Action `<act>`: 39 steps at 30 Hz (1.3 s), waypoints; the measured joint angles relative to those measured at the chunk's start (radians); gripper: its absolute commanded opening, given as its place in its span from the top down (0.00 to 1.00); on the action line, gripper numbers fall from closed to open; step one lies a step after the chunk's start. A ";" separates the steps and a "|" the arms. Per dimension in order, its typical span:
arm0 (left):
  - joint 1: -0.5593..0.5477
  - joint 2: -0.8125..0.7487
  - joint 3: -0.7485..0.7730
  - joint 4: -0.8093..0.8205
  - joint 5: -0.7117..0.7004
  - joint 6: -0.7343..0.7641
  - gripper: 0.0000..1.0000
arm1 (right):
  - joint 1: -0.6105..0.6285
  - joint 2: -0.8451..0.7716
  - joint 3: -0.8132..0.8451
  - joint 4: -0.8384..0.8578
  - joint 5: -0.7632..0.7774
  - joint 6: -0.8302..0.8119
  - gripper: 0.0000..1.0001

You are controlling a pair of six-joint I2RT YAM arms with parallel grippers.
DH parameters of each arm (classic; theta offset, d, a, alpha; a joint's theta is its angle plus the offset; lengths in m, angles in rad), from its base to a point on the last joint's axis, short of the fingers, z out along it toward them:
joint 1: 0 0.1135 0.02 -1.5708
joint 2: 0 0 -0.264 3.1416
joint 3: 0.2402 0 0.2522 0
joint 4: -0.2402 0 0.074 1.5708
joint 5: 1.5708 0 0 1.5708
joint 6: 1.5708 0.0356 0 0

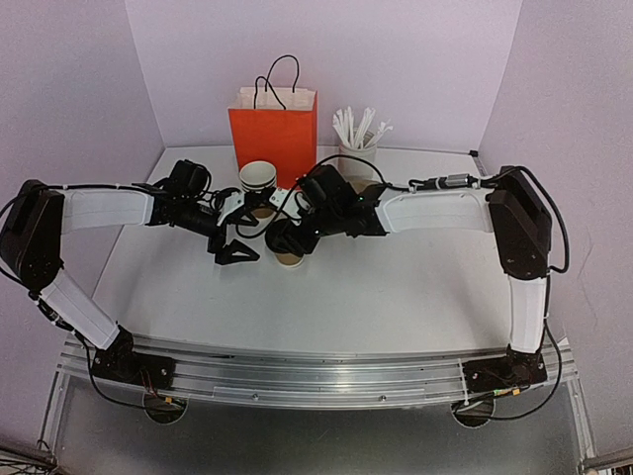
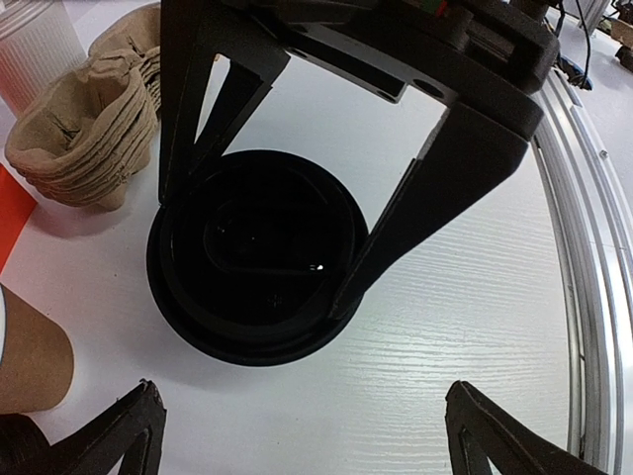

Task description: Pack the takeout coffee

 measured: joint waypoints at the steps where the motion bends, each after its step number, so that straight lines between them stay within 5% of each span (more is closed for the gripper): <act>1: 0.000 -0.001 0.000 0.000 0.000 0.000 0.02 | 0.001 0.000 0.001 -0.001 0.000 0.007 0.39; 22: -0.006 -0.002 0.000 0.001 -0.016 -0.015 0.01 | -0.006 -0.030 0.001 -0.040 0.005 0.153 0.42; 39: -0.013 -0.006 0.000 0.003 -0.021 -0.013 0.01 | -0.082 -0.225 -0.046 -0.054 0.043 0.247 0.44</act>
